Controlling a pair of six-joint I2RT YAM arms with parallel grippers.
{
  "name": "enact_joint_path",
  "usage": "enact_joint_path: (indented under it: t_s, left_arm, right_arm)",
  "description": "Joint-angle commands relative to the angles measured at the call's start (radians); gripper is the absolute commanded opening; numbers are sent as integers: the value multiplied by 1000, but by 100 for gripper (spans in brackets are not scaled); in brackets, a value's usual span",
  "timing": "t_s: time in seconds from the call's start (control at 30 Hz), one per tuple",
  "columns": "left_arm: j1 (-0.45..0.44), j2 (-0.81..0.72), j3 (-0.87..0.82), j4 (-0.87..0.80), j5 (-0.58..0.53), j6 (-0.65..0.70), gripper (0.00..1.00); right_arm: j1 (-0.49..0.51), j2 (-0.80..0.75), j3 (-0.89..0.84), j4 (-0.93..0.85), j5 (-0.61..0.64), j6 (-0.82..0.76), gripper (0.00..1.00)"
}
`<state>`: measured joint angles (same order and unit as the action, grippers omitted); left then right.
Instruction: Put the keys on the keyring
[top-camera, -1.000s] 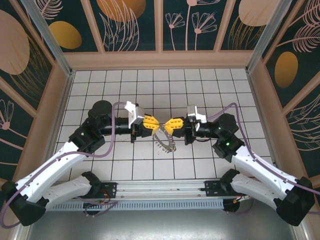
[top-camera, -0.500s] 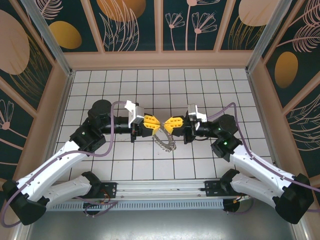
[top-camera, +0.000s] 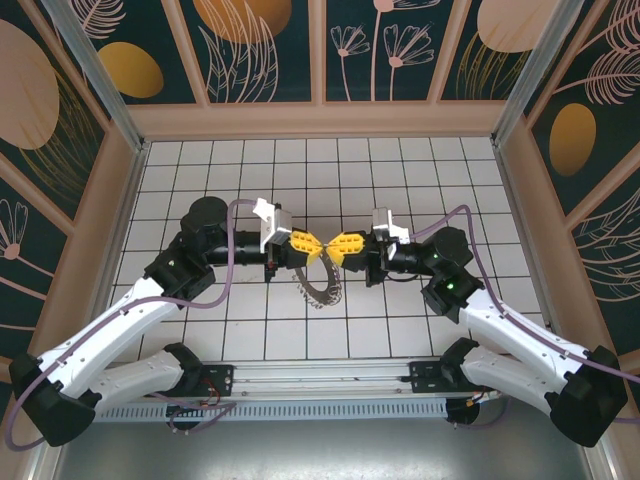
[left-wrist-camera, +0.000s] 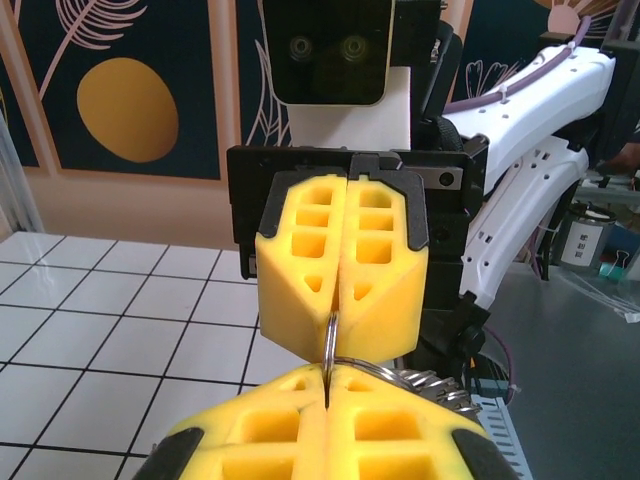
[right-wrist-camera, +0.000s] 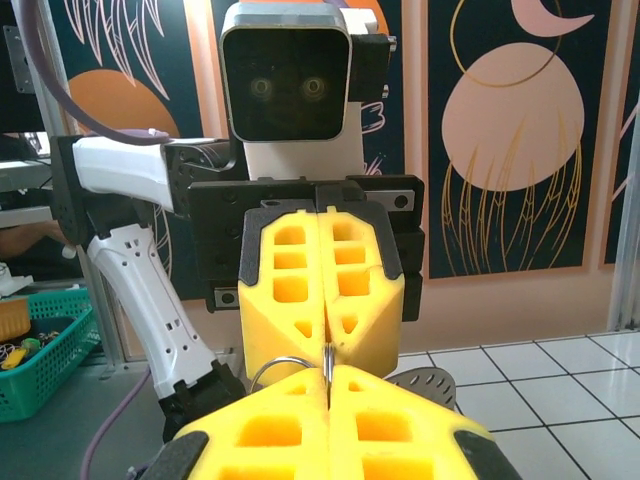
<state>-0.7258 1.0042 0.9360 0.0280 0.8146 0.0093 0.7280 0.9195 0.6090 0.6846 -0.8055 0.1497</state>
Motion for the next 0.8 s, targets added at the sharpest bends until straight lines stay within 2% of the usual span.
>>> enact_joint_path:
  t_s: [0.0,0.03,0.13,0.2,0.3,0.43,0.77]
  left_arm:
    - [-12,17,44,17,13,30,0]
    - [-11,14,68,-16,-2,52,0]
    - [-12,27,131,-175,-49,142,0]
    - [-11,47,178,-308,-96,212,0]
    - [-12,77,230,-460,-169,289,0]
    - [-11,127,290,-614,-270,368,0]
    - [-11,116,288,-632,-280,386,0]
  right_arm:
    - [29,9,48,-50,28,-49,0]
    - [36,8,60,-93,54,-73,0]
    - [91,-1,112,-307,201,-198,26]
    - [126,-7,155,-450,309,-269,31]
    - [151,-23,192,-576,409,-310,31]
    - [167,-54,213,-669,476,-312,30]
    - [228,-77,265,-829,586,-351,26]
